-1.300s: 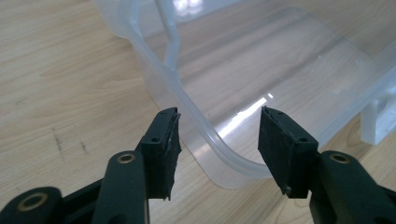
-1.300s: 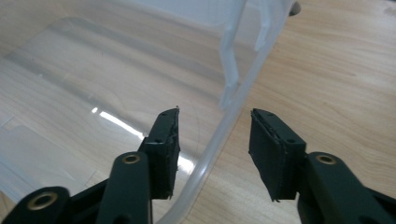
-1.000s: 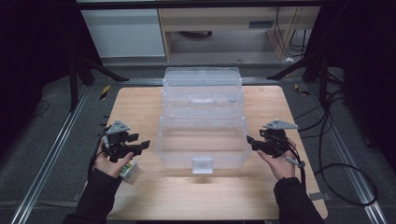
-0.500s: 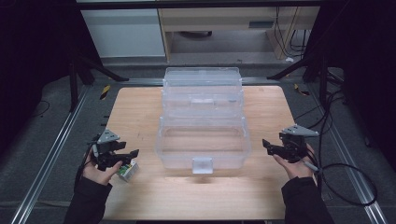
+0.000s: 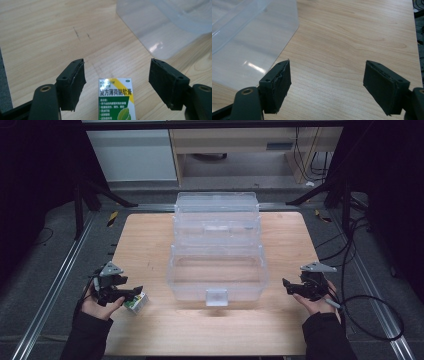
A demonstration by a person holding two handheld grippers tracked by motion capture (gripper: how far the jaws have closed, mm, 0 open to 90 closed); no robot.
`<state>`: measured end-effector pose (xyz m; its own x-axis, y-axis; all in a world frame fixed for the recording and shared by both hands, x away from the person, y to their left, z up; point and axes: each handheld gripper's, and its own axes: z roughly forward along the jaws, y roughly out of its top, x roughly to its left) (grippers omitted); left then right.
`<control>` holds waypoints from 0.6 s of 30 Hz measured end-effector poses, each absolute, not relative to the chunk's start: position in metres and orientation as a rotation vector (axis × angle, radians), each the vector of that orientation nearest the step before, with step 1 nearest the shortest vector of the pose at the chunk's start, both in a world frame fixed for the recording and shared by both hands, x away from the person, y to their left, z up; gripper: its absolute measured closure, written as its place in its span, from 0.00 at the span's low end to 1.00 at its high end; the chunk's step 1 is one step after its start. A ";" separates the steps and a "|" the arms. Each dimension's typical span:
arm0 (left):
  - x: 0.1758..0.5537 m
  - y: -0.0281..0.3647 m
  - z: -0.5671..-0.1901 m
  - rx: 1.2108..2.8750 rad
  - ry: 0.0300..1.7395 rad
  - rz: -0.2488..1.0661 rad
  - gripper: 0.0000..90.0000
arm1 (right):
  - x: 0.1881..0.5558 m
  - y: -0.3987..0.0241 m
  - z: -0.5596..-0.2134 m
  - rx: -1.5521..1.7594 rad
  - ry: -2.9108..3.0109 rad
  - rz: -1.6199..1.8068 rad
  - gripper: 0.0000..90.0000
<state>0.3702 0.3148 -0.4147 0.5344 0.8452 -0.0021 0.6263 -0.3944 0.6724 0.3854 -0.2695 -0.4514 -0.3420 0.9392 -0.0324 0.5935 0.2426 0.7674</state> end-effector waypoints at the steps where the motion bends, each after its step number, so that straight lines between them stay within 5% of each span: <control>1: 0.370 0.315 -0.416 2.163 1.189 0.452 0.30 | 0.386 -0.269 -0.452 1.398 2.028 0.919 0.25; 18: 0.381 0.309 -0.438 2.346 1.222 0.368 0.25 | 0.388 -0.264 -0.462 1.402 2.076 0.888 0.23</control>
<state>0.3809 0.3090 -0.4376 0.5680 0.8228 0.0215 0.6978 -0.4952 0.5175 0.3885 -0.2639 -0.4617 -0.3606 0.9322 -0.0309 0.6216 0.2649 0.7371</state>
